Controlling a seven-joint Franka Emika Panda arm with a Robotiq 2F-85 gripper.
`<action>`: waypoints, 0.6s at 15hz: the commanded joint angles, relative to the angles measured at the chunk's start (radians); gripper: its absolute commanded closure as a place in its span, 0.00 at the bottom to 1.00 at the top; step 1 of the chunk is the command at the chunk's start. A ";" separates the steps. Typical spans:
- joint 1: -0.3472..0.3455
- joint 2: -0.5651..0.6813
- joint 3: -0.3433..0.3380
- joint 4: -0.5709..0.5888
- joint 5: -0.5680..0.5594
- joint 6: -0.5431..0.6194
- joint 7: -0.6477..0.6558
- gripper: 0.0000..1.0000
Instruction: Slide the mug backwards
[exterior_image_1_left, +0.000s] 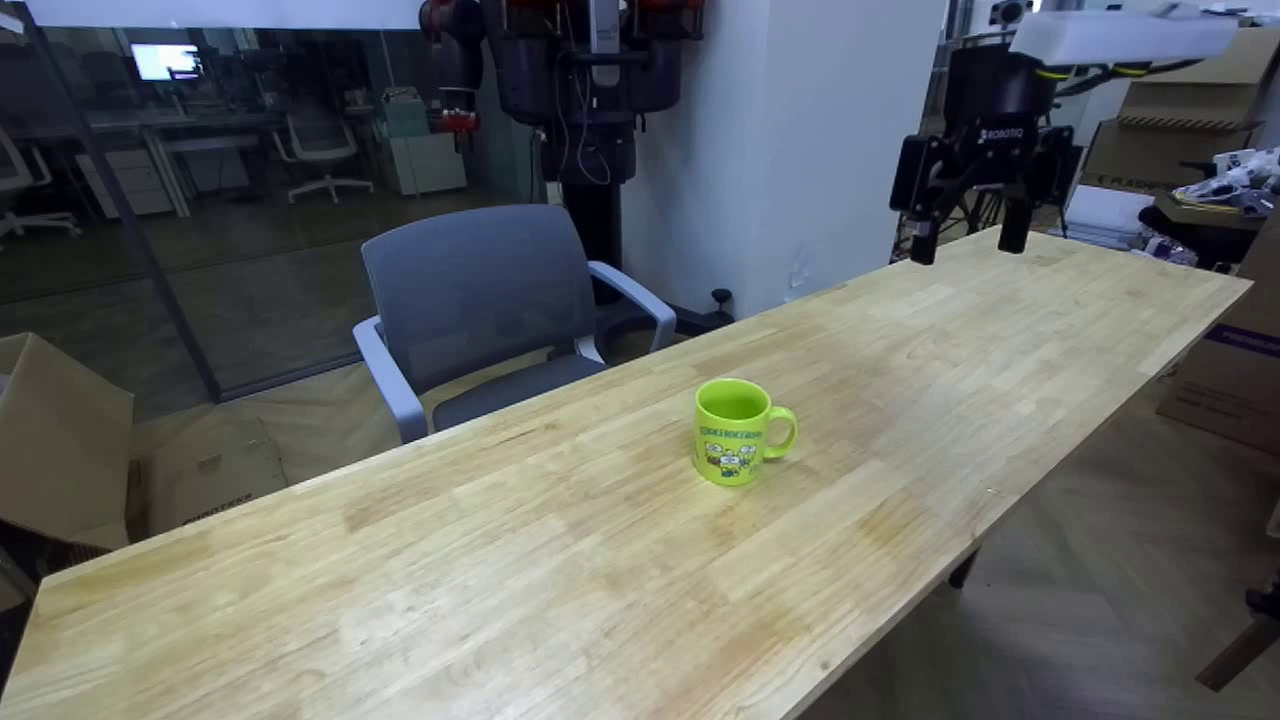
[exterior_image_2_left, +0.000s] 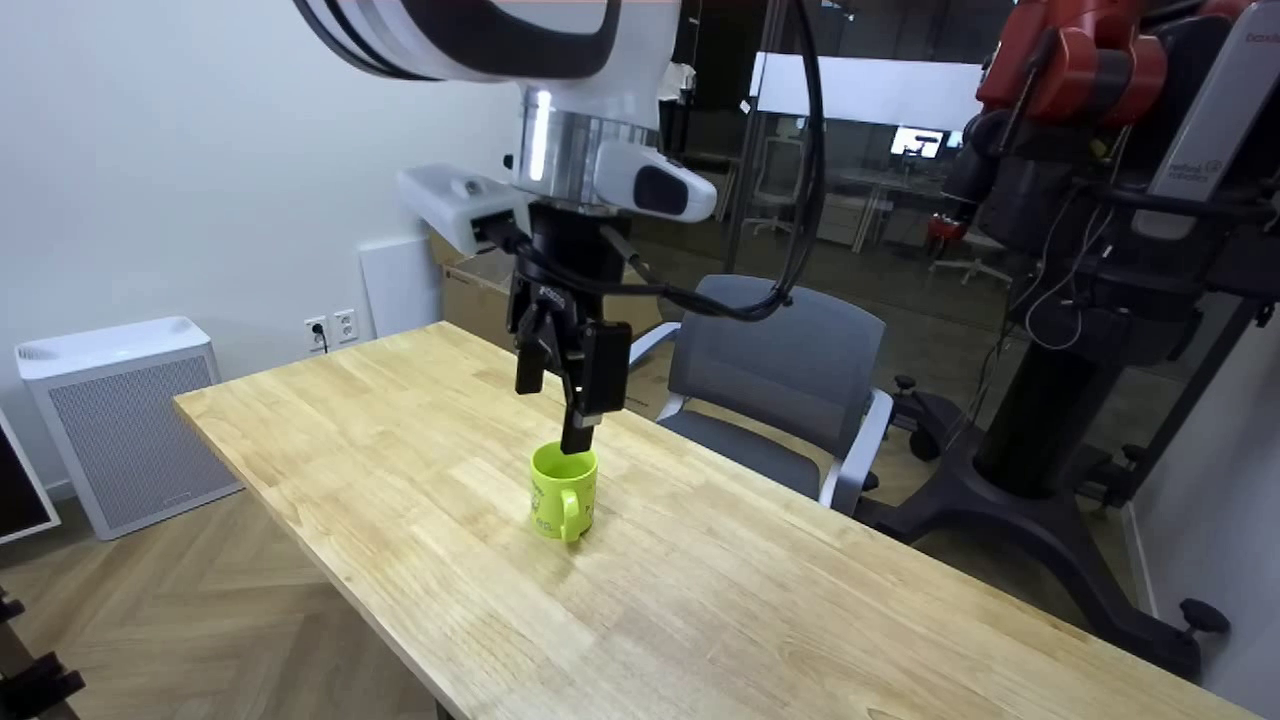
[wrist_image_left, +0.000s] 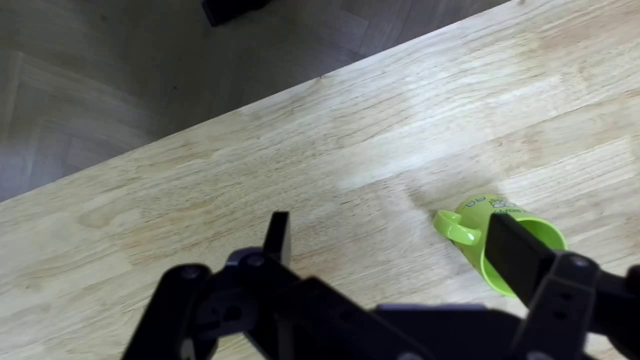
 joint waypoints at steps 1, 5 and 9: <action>0.020 0.055 -0.021 0.067 -0.019 -0.043 0.007 0.00; 0.028 0.147 -0.026 0.181 -0.077 -0.127 0.012 0.00; 0.029 0.250 -0.036 0.302 -0.082 -0.184 -0.022 0.00</action>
